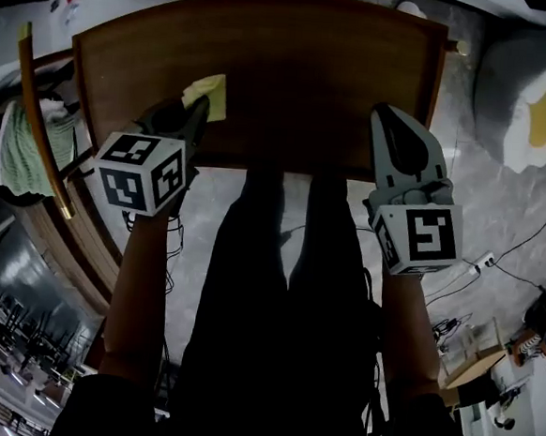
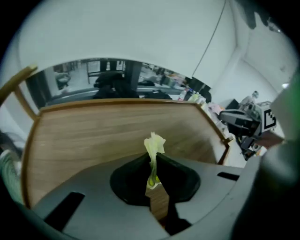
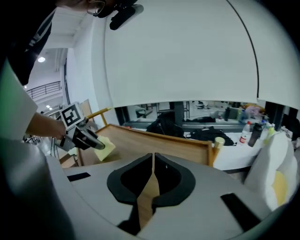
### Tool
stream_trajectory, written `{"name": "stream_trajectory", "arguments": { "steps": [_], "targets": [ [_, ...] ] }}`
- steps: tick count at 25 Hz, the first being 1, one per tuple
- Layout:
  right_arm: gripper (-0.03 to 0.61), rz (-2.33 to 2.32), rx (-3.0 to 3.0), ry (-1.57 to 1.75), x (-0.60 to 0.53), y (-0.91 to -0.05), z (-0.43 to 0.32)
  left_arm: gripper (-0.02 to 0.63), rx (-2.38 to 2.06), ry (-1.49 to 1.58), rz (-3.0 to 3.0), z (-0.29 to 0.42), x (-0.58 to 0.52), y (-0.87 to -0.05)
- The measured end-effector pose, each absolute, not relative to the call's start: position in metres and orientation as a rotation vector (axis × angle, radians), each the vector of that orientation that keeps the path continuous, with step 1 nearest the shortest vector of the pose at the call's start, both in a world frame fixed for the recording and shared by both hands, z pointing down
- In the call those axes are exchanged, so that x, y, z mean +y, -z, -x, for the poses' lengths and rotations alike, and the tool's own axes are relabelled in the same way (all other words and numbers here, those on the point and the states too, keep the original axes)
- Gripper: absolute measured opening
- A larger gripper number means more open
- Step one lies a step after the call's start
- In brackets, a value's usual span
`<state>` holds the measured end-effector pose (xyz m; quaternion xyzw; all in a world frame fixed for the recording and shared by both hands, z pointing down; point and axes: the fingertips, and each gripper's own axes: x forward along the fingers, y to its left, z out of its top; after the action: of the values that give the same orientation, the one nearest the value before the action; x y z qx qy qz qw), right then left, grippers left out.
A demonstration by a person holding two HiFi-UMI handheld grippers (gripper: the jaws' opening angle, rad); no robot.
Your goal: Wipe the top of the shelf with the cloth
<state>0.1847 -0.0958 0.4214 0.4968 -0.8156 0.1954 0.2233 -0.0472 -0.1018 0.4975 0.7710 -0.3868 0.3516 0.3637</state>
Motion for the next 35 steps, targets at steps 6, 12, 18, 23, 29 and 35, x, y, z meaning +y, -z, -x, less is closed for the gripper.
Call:
{"name": "stream_trajectory", "arguments": {
  "steps": [6, 12, 18, 23, 29, 35],
  "targets": [
    [0.026, -1.469, -2.202, -0.532, -0.065, -0.415, -0.266, 0.035, -0.683, -0.739, -2.047, -0.139, -0.057, -0.494],
    [0.026, -1.471, -2.205, -0.529, -0.038, -0.418, -0.309, 0.035, -0.596, -0.720, -2.065, -0.230, -0.023, -0.493],
    [0.026, -1.447, -2.231, -0.526, -0.030, -0.421, -0.323, 0.035, -0.553, -0.831, -2.061, -0.261, -0.010, -0.493],
    [0.026, -1.396, -2.273, -0.527, -0.033, -0.425, -0.308, 0.035, -0.551, -0.945, -2.087, -0.255, -0.008, -0.503],
    [0.026, -1.304, -2.312, -0.495, -0.033, -0.425, -0.269, 0.035, -0.602, -0.990, -2.106, -0.217, -0.009, -0.508],
    [0.026, -1.227, -2.329, -0.493, -0.037, -0.428, -0.217, 0.035, -0.693, -0.990, -2.064, -0.140, -0.010, -0.513]
  ]
}}
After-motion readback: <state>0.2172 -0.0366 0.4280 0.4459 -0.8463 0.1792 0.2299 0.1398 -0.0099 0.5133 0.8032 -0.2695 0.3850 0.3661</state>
